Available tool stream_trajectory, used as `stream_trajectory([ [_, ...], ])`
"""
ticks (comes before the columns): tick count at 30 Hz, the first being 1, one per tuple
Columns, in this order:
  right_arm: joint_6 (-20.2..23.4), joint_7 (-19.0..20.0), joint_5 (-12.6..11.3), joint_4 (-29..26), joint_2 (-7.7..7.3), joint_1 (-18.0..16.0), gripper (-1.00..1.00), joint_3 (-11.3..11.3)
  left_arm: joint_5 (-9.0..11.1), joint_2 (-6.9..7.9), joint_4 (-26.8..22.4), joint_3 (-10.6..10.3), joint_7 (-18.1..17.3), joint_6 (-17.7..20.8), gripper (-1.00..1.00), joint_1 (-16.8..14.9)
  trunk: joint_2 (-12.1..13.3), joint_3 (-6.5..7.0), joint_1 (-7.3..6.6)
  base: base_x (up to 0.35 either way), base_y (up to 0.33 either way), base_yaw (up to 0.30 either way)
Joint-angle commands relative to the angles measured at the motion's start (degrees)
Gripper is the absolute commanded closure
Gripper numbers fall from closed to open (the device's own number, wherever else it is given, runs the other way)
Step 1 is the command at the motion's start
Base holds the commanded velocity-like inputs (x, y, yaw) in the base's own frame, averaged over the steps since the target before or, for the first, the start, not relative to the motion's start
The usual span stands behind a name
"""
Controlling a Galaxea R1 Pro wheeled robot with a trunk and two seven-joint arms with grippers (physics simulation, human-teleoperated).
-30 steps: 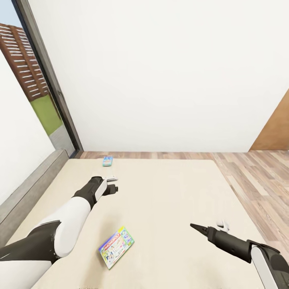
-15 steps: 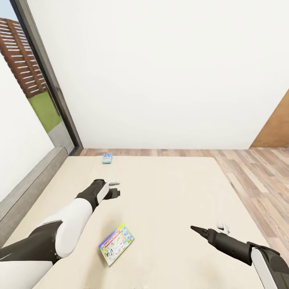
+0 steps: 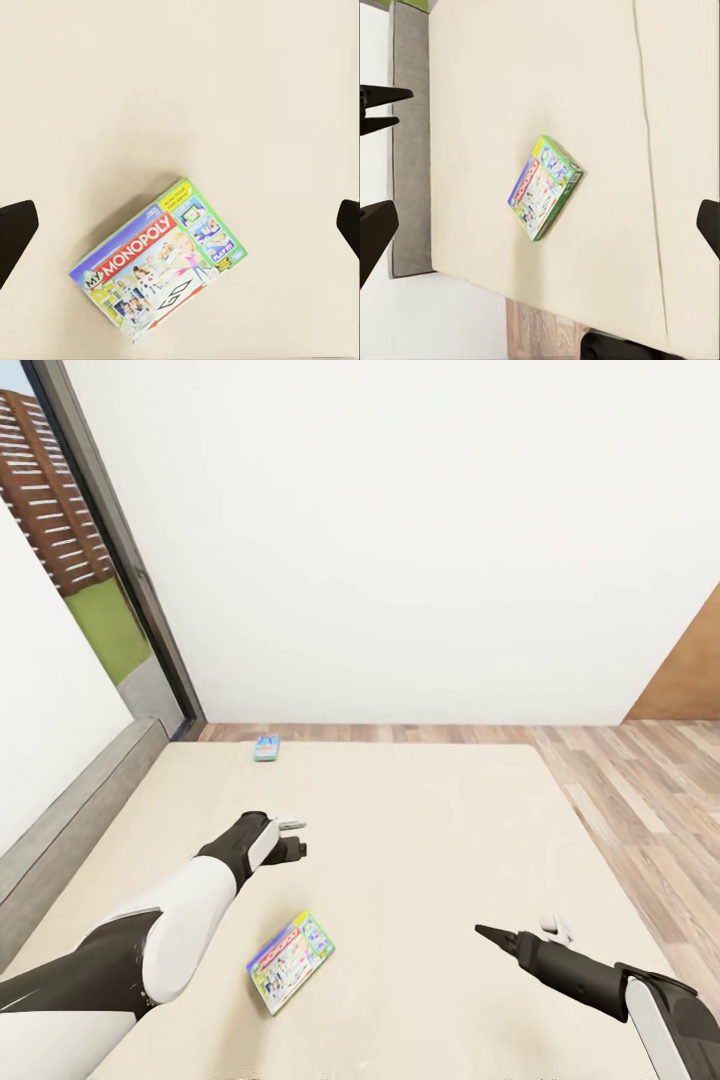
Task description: Put all the toys in the child's room - the three board games (two on the bed and one on the table), the two jigsaw puzzles on the table, and the tennis ball on the table - inside the toy box on the table in the child's room.
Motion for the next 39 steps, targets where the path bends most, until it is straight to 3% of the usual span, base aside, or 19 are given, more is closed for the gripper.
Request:
stream_trajectory([
  [1,0.3,0.2,0.4,0.0,0.0,0.0,-1.0,-0.1,-0.4,-0.13,-0.1,0.5,0.1,0.3,-1.0,0.0,-0.1,-0.2,0.03,0.0,0.0,0.0],
  [7,0.4,0.3,3.2,0.0,0.02,0.0,-1.0,-0.1,-0.3,-0.37,-0.1,0.8,0.1,0.2,-1.0,0.0,-0.1,-0.77,0.03,0.0,0.0,0.0],
  [11,0.4,0.3,3.7,0.0,0.01,0.0,-1.0,-0.1,-0.3,-0.47,-0.5,0.8,0.2,-0.1,-1.0,0.0,-0.1,-1.15,0.03,0.0,0.0,0.0],
  [28,0.3,-0.1,3.9,0.0,0.02,0.0,-1.0,0.0,-0.3,-0.73,-3.3,0.8,0.4,-0.6,-1.0,0.0,-0.1,-2.75,0.03,0.0,0.0,0.0],
  [39,0.5,-0.3,3.9,0.0,-0.07,0.0,-1.0,0.0,-0.4,-1.41,-3.4,0.8,1.9,-5.7,-1.0,0.0,-0.1,-3.79,0.03,0.0,0.0,0.0],
])
